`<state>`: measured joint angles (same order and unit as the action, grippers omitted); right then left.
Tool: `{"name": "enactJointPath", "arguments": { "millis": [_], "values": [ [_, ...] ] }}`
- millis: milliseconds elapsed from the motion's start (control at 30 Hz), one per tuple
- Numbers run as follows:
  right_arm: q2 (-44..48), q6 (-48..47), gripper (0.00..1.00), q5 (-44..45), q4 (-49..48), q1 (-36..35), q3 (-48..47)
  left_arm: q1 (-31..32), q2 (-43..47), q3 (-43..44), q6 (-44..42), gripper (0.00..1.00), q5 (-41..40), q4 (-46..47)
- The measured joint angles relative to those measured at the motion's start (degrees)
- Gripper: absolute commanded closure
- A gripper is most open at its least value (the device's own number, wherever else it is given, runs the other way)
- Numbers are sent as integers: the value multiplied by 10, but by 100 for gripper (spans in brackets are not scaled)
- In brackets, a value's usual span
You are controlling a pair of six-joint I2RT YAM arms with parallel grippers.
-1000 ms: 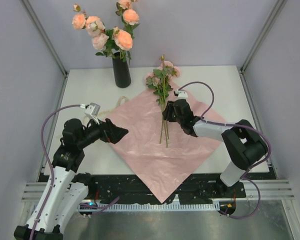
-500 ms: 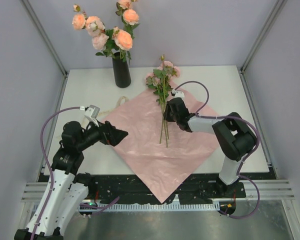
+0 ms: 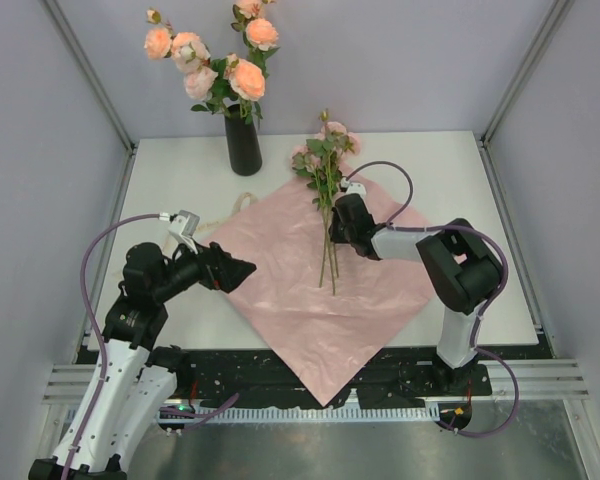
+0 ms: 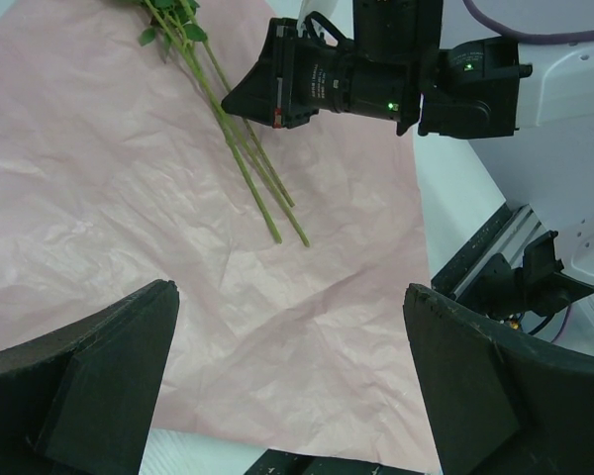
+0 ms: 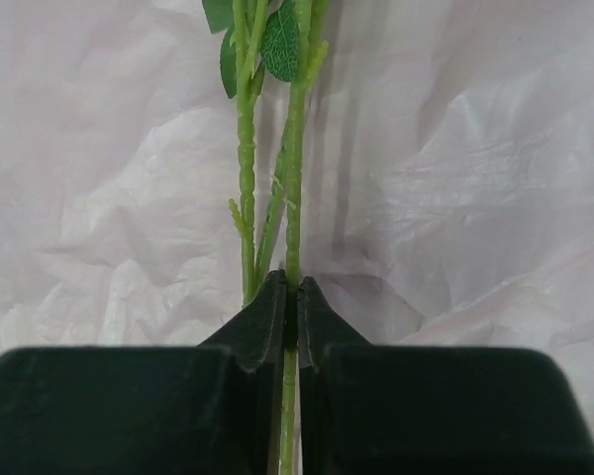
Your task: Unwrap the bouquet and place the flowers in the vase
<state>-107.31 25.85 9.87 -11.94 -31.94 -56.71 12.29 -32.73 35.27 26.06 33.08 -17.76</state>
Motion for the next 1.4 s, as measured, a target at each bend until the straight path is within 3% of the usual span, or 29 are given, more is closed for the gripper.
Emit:
{"name": "enactJointPath", "arguments": {
  "millis": [167,367,700,967,1133,1400],
  "values": [
    [12,-9,95,1,-2,3,7,0,-2,0,-8,1,-3,-2],
    [137,-12,94,-8,-21,3,71,0,-43,18,6,6,1,3],
    [329,29,95,-80,-123,-17,217,43,-226,100,117,9,33,148],
    [495,31,95,-125,-155,-118,294,128,-369,201,156,23,30,253],
    [593,11,95,-126,-150,-170,309,157,-384,213,163,28,11,286],
    [613,-2,95,-131,-130,-178,333,177,-383,206,194,37,0,374]
  ]
}}
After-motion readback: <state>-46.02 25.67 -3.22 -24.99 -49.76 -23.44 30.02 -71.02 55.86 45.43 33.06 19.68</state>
